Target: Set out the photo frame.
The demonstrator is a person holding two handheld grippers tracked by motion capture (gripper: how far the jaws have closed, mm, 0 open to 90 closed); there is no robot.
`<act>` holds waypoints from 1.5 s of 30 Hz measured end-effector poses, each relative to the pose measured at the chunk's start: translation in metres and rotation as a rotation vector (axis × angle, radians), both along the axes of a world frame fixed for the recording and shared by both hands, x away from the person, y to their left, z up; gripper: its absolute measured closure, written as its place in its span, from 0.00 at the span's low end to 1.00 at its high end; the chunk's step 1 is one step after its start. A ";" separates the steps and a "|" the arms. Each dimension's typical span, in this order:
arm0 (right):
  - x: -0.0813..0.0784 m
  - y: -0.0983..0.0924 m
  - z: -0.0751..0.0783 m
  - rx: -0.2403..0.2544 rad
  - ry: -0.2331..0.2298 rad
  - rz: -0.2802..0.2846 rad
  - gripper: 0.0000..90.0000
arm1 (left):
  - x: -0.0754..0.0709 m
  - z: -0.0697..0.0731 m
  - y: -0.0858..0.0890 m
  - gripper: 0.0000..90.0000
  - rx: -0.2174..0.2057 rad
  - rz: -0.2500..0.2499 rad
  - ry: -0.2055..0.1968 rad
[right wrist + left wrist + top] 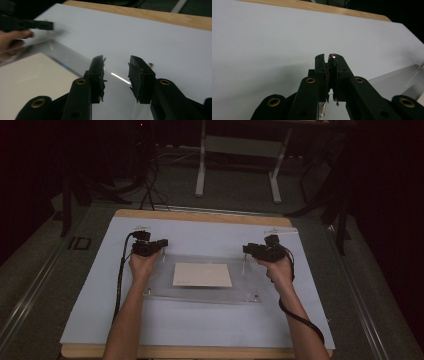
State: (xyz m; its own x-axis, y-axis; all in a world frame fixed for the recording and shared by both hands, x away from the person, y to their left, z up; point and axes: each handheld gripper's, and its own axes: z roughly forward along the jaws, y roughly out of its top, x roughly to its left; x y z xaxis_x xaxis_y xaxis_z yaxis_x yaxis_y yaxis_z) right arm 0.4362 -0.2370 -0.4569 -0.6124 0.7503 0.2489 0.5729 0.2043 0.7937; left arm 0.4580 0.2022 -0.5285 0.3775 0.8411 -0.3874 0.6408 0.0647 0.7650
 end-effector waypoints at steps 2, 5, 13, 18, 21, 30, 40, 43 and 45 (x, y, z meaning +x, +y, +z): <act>-0.006 0.002 0.005 0.011 0.000 0.016 0.72 | 0.000 0.000 0.000 0.93 0.000 0.001 0.001; -0.014 0.007 0.011 0.010 -0.005 0.051 0.72 | 0.001 -0.001 0.000 0.93 -0.003 0.002 0.002; -0.033 0.023 0.018 0.018 -0.001 0.138 0.74 | 0.001 -0.001 -0.001 0.93 0.002 0.003 0.005; -0.049 0.030 0.025 0.020 -0.007 0.193 0.78 | 0.002 0.000 -0.002 0.94 0.010 0.004 0.009; -0.059 0.033 0.030 0.017 -0.025 0.222 0.82 | 0.002 0.001 -0.003 0.94 0.023 0.006 0.010; -0.090 0.040 0.043 0.030 -0.030 0.319 0.87 | 0.003 0.000 -0.002 0.94 0.012 0.008 0.011; -0.117 0.053 0.041 0.025 -0.027 0.412 0.87 | 0.003 -0.001 -0.002 0.94 -0.003 0.013 0.018; -0.121 0.057 0.037 0.028 -0.026 0.424 0.88 | 0.003 -0.001 -0.002 0.93 -0.007 0.014 0.019; -0.123 0.059 0.033 0.022 -0.039 0.430 0.90 | 0.003 -0.001 -0.002 0.93 -0.007 0.014 0.021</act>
